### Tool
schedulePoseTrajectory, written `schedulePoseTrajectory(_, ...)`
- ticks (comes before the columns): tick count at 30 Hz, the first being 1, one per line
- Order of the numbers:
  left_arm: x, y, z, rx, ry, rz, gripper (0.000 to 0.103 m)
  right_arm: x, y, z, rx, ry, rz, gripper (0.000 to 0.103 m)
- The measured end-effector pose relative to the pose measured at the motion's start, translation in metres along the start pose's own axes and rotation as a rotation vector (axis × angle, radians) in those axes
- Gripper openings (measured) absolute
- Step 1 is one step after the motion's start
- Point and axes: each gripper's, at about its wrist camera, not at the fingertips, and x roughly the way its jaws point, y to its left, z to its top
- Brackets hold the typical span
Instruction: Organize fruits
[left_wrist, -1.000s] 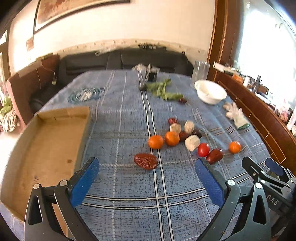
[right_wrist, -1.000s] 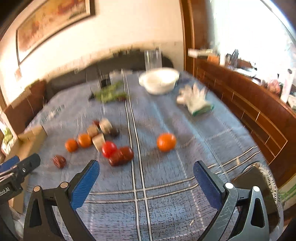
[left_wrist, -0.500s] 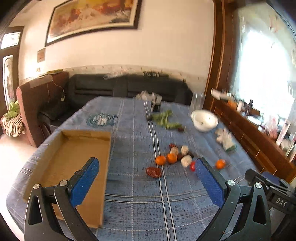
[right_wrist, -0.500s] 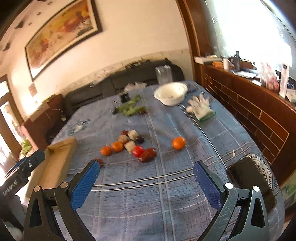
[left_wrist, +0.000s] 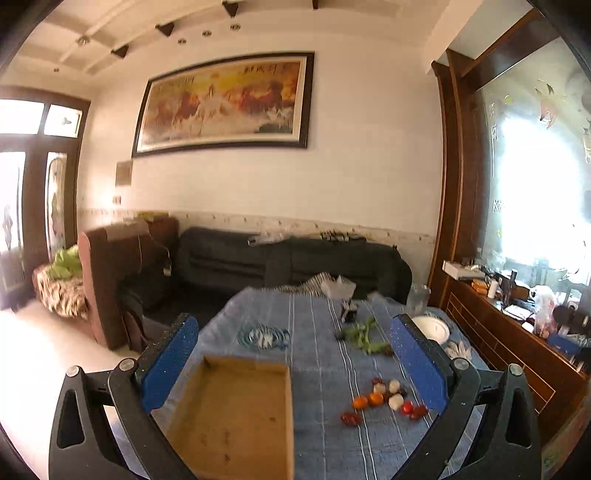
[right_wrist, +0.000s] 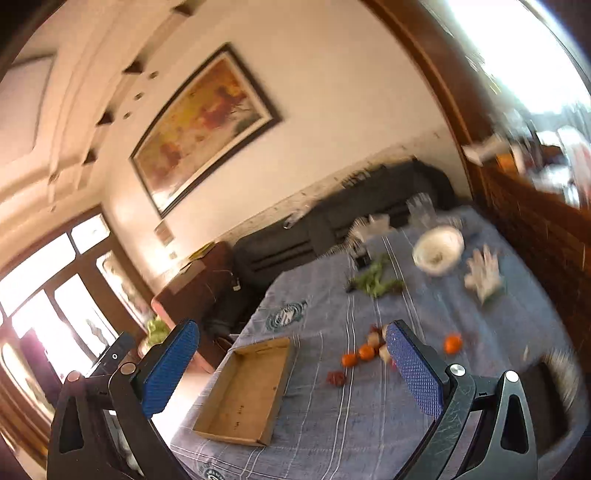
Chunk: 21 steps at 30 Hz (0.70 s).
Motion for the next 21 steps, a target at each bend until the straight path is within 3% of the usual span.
schedulePoseTrajectory(5, -0.01, -0.001, 0.04, 0.057, -0.093, 0.07, 0.103, -0.038, 0.039, 0.086, -0.151, -0.122, -0.051, 0.103)
schedulePoseTrajectory(8, 0.003, -0.004, 0.055, 0.071, -0.107, 0.117, 0.103, -0.05, 0.053, 0.13, -0.233, -0.195, -0.173, 0.103)
schedulePoseTrajectory(10, 0.015, -0.007, 0.053, 0.068, -0.108, 0.133, 0.103, -0.047, 0.05, 0.144, -0.253, -0.199, -0.238, 0.103)
schedulePoseTrajectory(15, 0.061, -0.015, 0.016, 0.06, -0.008, 0.076, 0.103, 0.0, -0.003, 0.113, -0.215, -0.084, -0.32, 0.103)
schedulePoseTrajectory(21, 0.132, -0.033, -0.051, 0.052, 0.202, -0.002, 0.103, 0.089, -0.1, 0.015, -0.141, 0.126, -0.414, 0.103)
